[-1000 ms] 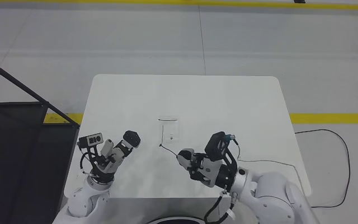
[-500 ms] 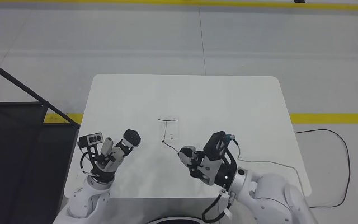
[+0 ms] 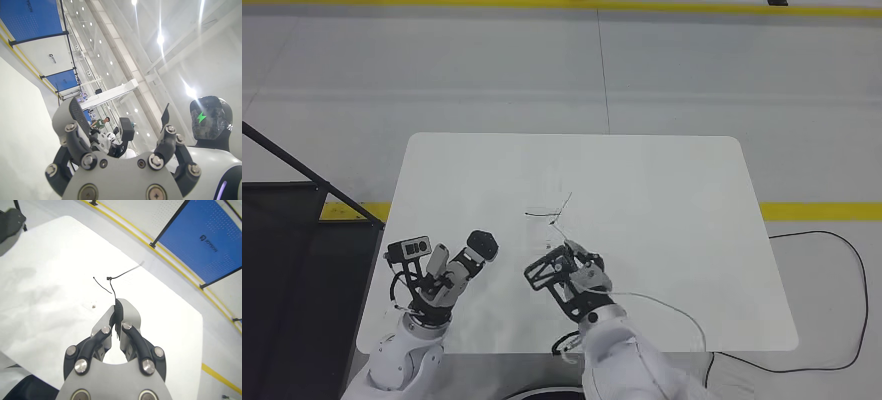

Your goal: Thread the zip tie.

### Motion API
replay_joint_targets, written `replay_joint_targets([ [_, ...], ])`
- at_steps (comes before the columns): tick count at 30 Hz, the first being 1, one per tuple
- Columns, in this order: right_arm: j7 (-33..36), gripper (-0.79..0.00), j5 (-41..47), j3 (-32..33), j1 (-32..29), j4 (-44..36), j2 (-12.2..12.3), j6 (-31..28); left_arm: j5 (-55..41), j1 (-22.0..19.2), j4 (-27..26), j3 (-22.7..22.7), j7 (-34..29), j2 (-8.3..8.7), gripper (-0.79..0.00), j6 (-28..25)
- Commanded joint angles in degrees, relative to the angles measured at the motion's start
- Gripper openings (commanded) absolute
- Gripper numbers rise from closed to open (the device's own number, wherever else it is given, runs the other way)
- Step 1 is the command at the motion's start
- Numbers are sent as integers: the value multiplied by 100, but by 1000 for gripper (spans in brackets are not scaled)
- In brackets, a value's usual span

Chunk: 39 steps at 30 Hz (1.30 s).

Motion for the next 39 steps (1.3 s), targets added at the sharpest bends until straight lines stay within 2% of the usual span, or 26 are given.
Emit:
replay_joint_targets([
  [1,430,-785,-163,-214,342,330,-193,1,-32,-24,17,-11,21,-4,0,15],
  [5,919,-785,-118,-502,830,905,-544,-130,-67,-64,64,-74,159,-16,0,-23],
  [10,1196,-785,-44,-663,1189,1627,-907,-179,-98,-61,149,-230,303,-23,0,-71],
  [19,1543,-785,62,-715,1499,2636,-1398,-401,-334,-1,233,-412,236,-26,0,-141],
  [32,1620,-785,-25,-600,1501,3405,-1852,-640,-181,-6,214,-388,261,-64,0,-138],
  [33,1622,-776,-41,-581,1486,3434,-1876,-659,-169,-12,218,-385,267,-67,0,-136],
  [35,1657,-665,-93,-564,1459,3487,-1921,-755,-156,-18,225,-380,278,-73,0,-132],
  [36,1664,-643,-128,-556,1440,3497,-1942,-781,-151,-19,226,-380,283,-75,0,-126],
  [39,1680,-656,-246,-531,1368,3533,-2000,-862,-151,-16,223,-380,271,-81,0,-129],
])
